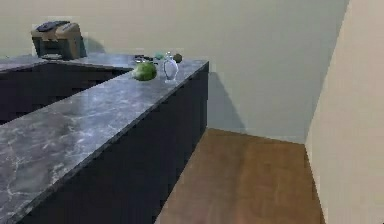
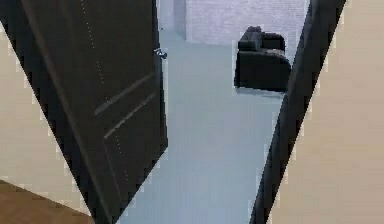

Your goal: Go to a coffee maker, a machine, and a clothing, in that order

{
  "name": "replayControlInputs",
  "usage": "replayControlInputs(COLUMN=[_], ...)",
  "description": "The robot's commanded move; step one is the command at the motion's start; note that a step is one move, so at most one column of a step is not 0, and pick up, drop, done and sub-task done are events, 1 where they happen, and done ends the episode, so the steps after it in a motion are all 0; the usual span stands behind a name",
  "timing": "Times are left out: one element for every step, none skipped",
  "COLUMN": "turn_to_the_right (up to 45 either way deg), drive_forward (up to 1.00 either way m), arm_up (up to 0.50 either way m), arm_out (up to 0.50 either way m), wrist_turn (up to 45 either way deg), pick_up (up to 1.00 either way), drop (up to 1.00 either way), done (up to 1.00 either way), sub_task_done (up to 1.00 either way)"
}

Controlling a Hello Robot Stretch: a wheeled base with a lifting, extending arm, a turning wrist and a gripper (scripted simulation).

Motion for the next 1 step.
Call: replayControlInputs(turn_to_the_right=[0.0], drive_forward=[0.05], arm_up=[0.00], arm_out=[0.00], wrist_turn=[0.0], pick_up=[0.00], drop=[0.00], done=[0.00], sub_task_done=[0.00])
